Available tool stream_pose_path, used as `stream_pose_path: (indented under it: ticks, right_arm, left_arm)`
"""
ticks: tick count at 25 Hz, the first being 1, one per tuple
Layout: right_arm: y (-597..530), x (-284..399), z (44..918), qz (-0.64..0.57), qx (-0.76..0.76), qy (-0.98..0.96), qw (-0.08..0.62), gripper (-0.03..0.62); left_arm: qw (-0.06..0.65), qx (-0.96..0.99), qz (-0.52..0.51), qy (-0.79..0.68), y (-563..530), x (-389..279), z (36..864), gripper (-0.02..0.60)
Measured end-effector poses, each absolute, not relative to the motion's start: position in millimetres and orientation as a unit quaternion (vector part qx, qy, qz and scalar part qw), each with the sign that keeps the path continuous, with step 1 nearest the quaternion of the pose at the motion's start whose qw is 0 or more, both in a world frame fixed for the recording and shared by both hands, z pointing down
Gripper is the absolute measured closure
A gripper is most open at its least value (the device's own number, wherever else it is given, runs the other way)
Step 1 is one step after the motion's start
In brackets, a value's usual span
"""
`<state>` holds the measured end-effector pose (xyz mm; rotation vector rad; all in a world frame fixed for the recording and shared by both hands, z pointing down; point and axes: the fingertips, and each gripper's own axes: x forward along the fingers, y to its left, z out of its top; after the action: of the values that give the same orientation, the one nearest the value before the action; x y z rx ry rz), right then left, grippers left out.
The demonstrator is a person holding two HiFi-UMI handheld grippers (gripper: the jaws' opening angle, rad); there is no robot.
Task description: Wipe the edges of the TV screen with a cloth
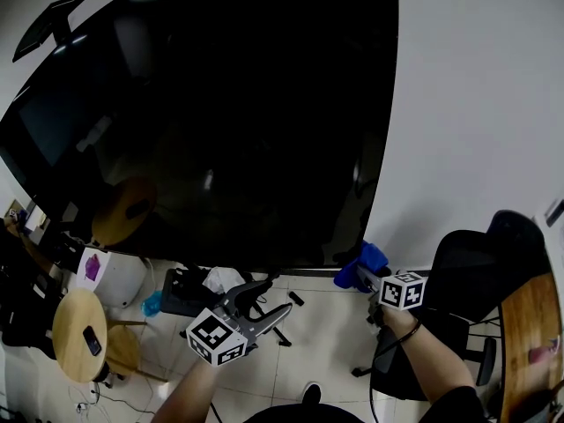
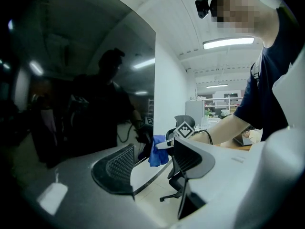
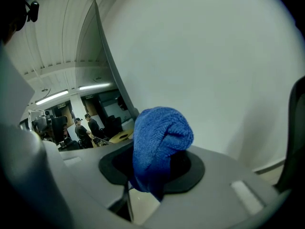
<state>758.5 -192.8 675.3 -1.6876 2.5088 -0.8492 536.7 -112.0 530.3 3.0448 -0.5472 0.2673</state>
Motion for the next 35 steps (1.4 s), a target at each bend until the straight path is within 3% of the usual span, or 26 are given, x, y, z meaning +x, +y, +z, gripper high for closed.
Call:
stream_pose_path:
  ticks: [15,35]
  right_arm:
    - [-176,744,755,-0.364,-0.528,0.767,-0.032,0.450]
    - [-207,674,747,-0.393,-0.508,0.766,-0.010,0.450]
  left_arm:
    - [0.040,0.976,0.109,-0.185,-119,533,561,0.331]
    - [0.080,0.960,0.104,-0.249,-119,435,584,0.331]
